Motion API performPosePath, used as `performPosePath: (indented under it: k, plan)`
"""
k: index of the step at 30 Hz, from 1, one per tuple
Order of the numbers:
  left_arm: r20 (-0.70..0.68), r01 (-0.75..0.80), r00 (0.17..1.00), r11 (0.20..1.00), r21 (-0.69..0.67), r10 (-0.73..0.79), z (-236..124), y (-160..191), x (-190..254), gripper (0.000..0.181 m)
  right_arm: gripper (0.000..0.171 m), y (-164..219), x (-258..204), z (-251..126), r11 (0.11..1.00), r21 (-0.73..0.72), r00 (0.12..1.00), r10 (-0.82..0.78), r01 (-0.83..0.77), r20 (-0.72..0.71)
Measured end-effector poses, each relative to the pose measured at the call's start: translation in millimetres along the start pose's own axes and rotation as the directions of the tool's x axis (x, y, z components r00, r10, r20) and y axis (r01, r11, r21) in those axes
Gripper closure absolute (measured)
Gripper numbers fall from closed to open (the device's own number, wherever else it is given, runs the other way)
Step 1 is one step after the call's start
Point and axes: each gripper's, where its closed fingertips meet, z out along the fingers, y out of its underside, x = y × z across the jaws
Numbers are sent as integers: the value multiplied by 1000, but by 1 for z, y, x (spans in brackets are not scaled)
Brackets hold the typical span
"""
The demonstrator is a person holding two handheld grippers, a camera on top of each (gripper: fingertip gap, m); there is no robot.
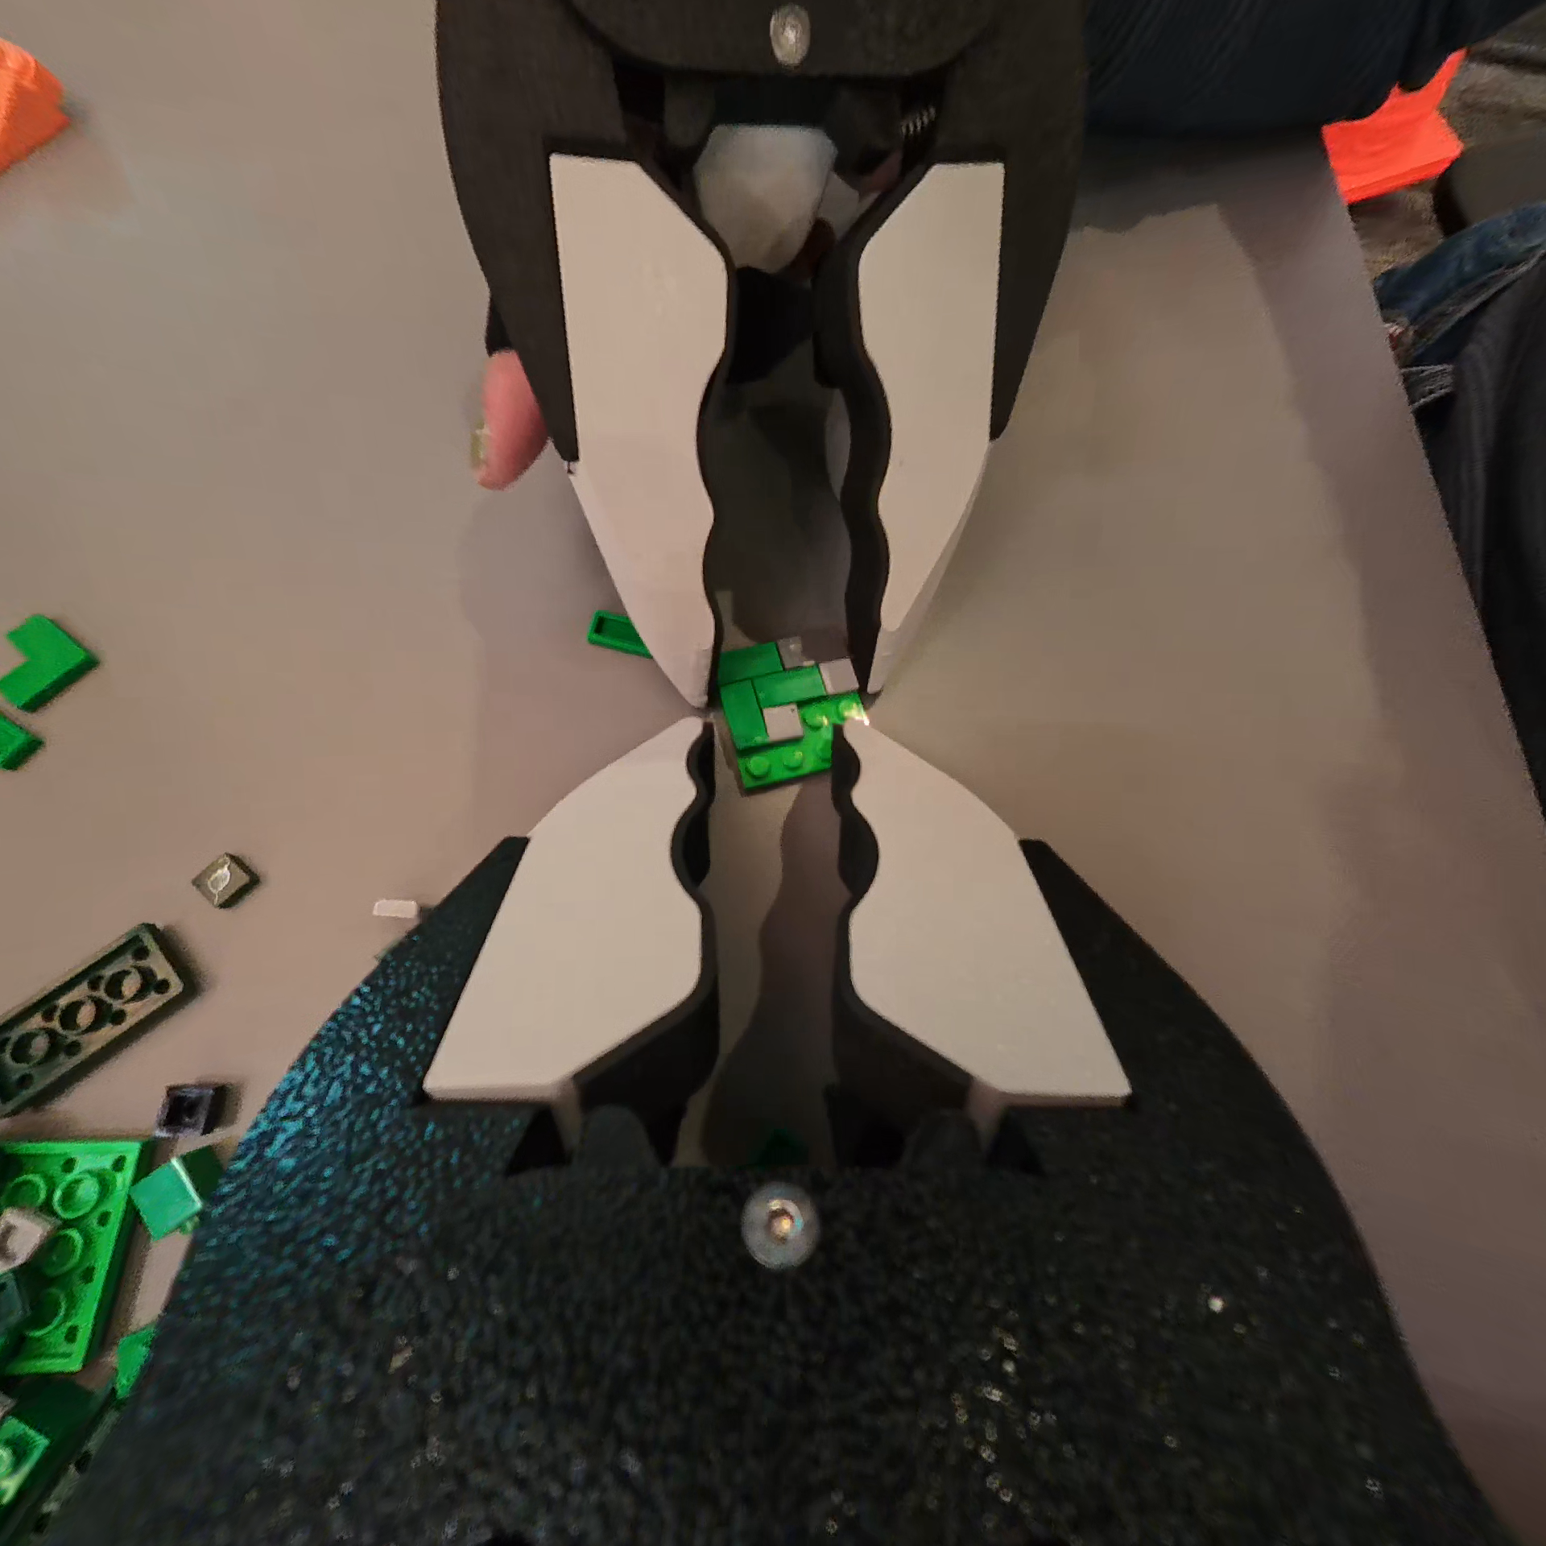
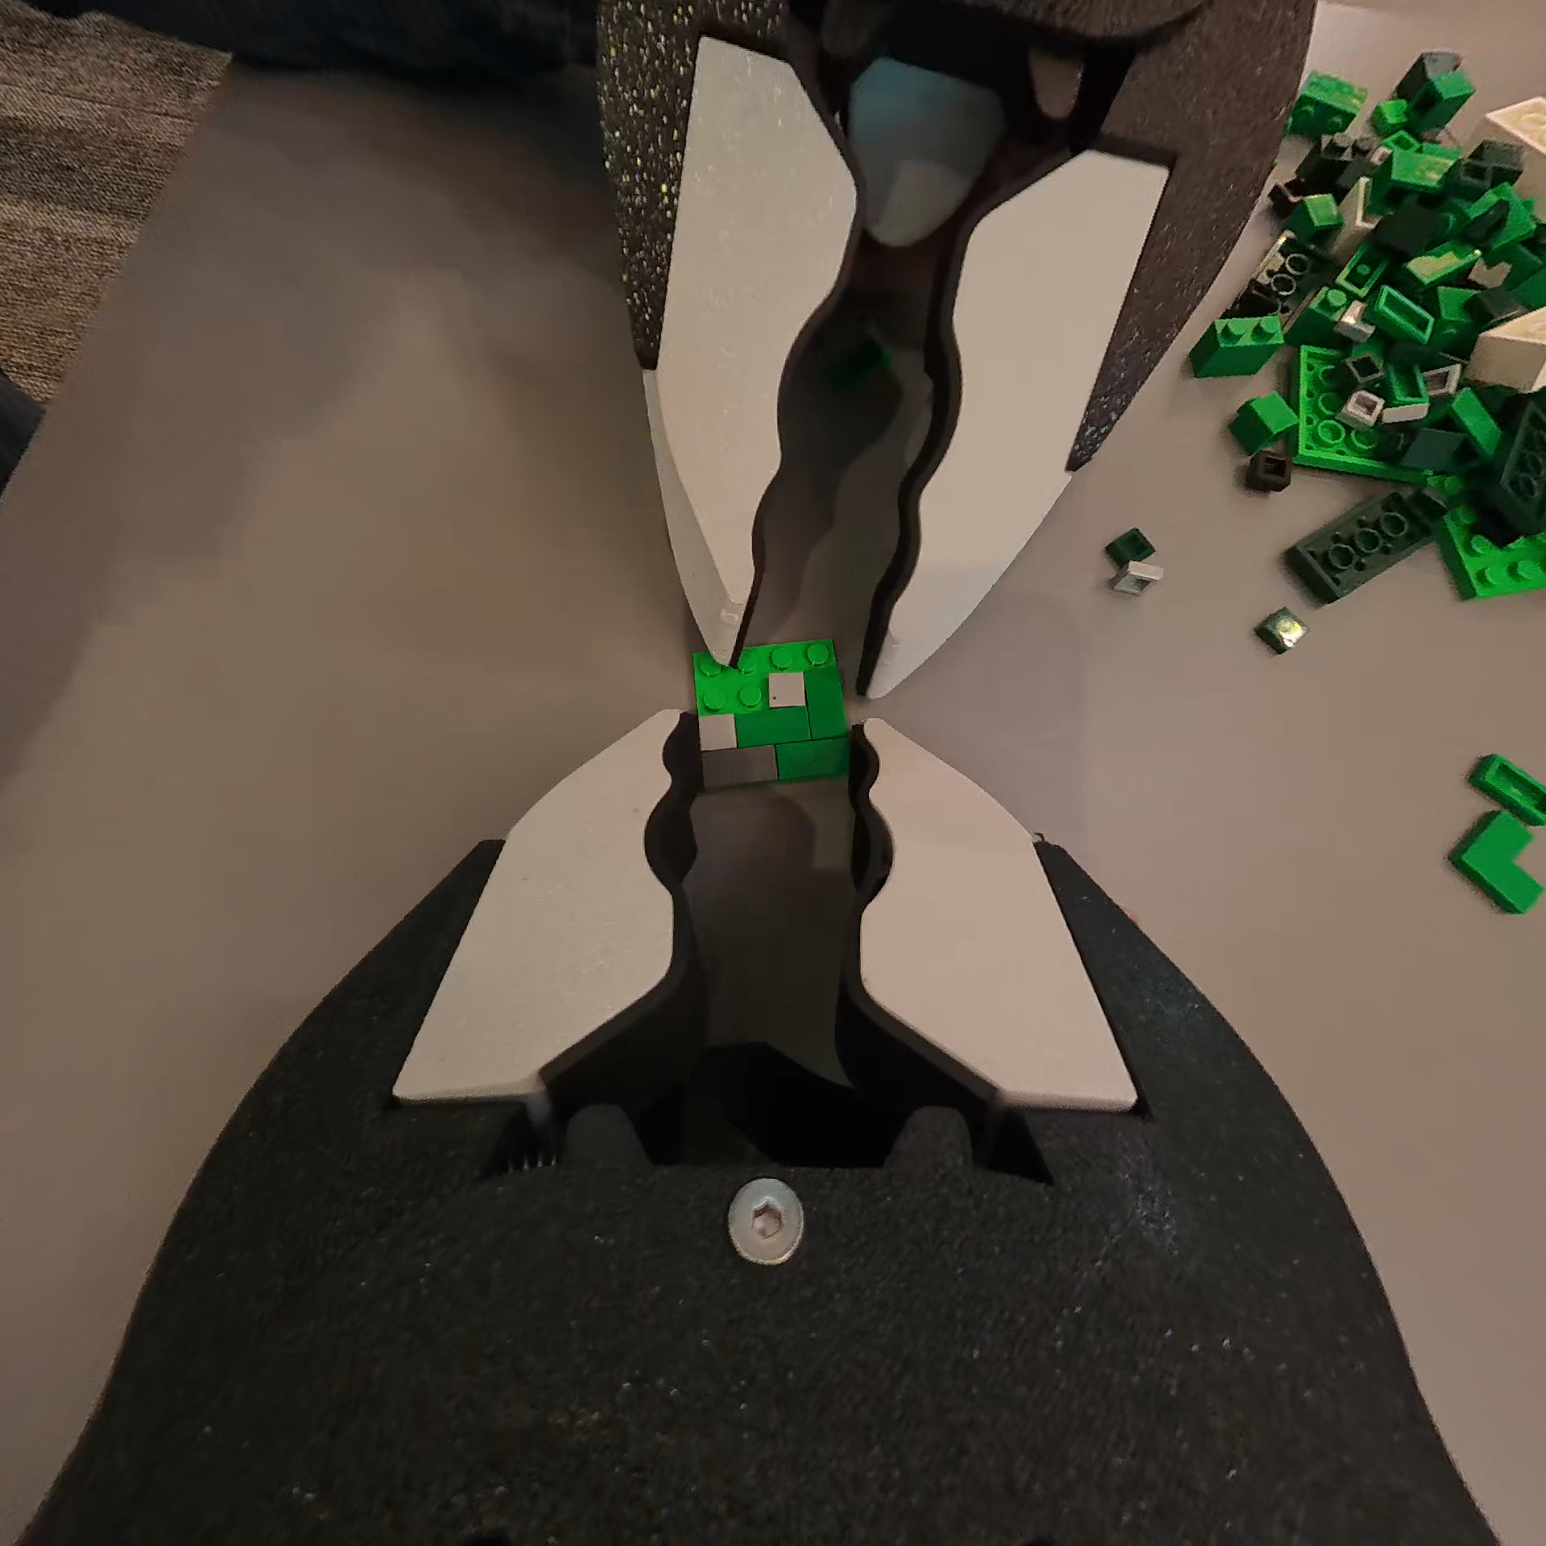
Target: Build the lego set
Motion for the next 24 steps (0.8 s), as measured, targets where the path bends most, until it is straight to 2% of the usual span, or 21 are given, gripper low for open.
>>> performPosePath:
  k: [3,11,24]
  plan:
    - [-7,-9,1000,998,63,9,-4,-10,2,160,138,0,0,0,1000,-1,1000,1,-1,-1]
    - [19,-22,1000,999,-23,22,2,1,-1,160,138,-2,0,1,1000,10,1000,10,-10,-14]
    - [-4,62,998,998,-30,-62,2,2,-1,163,138,-2,0,2,1000,2,999,21,-21,-24]
